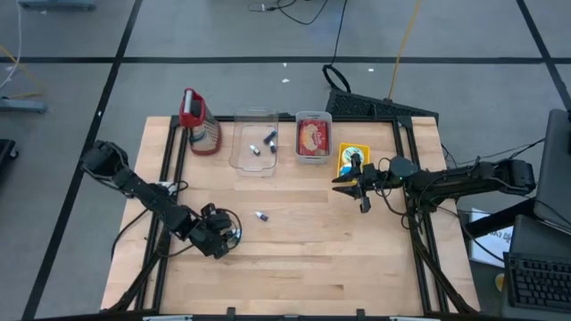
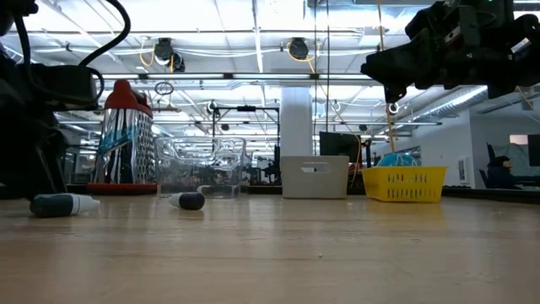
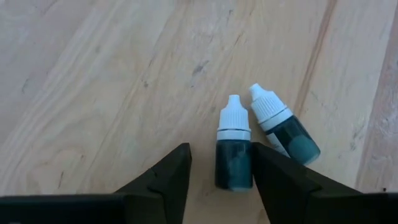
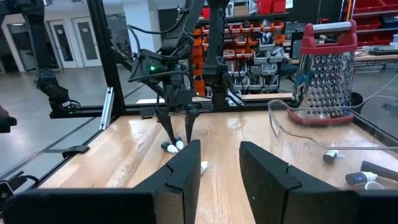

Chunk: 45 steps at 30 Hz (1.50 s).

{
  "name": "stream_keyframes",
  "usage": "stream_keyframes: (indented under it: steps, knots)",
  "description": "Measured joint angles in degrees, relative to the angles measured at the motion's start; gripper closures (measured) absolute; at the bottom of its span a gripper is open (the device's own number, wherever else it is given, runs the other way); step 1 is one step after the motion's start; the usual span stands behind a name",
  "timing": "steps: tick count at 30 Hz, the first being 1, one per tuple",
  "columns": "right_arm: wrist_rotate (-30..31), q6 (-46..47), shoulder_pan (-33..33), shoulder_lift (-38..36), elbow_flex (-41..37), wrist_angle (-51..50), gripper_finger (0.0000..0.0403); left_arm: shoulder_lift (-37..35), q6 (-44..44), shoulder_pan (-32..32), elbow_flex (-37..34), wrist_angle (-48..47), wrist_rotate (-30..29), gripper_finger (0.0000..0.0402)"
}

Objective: Pick & Place Food Item
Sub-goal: Put the left green food coloring into the transparent bin

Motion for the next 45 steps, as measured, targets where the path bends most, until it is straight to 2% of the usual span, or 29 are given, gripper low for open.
stream_keyframes:
  steps: [15, 25, 31, 39, 42, 45]
  knots:
    - [0.0, -0.03, 0.0, 0.01, -0.02, -0.02, 0.0303, 0.02, -0.17, 0.04, -0.04, 0.12, -1.85, 0.0321]
    - [0.0, -0.04, 0.0, 0.01, -0.01, -0.02, 0.0303, 0.0, -2.4, 0.33, -0.04, 0.13, -2.95, 0.0324]
    - [0.0, -0.04, 0.0, 0.02, 0.0, -0.03, 0.0303, -0.02, -6.48, 2.41, -0.04, 1.28, -8.12, 0.0326]
    - [0.0, -0.04, 0.0, 0.01, 0.0, -0.03, 0.0303, -0.02, 5.76, 5.94, -0.04, 11.12, -21.29, 0.0322]
    - [0.0, -0.03, 0.0, 0.01, -0.02, -0.02, 0.0303, -0.02, 11.79, 8.23, -0.04, 15.96, -22.62, 0.0322]
    - [0.0, 0.08, 0.0, 0.02, -0.02, -0.02, 0.0303, -0.02, 17.35, 10.95, -0.04, 20.18, -21.42, 0.0322]
